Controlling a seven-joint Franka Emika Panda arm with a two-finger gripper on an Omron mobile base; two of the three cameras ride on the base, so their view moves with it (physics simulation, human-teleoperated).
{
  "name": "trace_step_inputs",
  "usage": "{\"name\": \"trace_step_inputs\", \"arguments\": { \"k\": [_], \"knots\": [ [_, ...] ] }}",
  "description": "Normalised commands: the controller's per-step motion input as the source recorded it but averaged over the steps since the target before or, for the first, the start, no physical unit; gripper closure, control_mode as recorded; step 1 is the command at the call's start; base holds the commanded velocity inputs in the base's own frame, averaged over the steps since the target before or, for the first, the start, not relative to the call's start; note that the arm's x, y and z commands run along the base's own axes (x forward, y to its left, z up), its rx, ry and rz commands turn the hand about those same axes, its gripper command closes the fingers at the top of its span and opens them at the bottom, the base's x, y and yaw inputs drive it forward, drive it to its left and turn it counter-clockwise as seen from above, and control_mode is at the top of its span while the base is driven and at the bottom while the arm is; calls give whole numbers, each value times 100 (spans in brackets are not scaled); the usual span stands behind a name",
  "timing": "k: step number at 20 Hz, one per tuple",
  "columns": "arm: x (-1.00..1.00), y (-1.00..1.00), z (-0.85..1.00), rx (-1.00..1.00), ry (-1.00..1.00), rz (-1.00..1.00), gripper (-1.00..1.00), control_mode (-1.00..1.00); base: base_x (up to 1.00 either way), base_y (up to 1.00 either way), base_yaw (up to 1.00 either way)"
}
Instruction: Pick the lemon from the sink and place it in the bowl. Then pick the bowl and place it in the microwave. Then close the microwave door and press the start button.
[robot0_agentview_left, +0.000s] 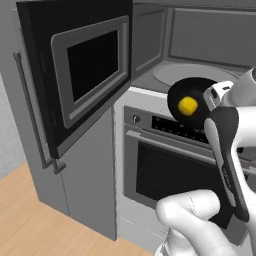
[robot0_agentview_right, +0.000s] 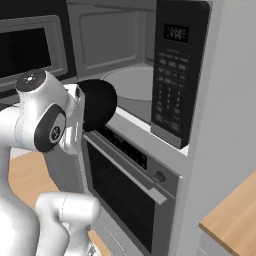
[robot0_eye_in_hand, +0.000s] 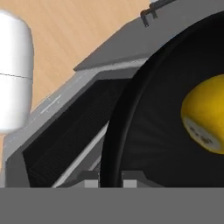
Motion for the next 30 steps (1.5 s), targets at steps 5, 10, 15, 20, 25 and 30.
{"name": "trace_step_inputs", "arguments": {
  "k": [5,10,15,20,25,30],
  "knots": [
    [13,-1,49,13,-15,-25,100,-100,0,0,0],
    [38,-4,33,22,-9,-16,100,-100,0,0,0],
    [64,0,24,16,-1,-13,100,-100,0,0,0],
    [69,0,26,0,0,-19,100,-100,0,0,0],
    [74,-4,9,0,1,-15,100,-100,0,0,0],
    [67,-27,0,0,11,-1,100,-100,0,0,0]
  ]
}}
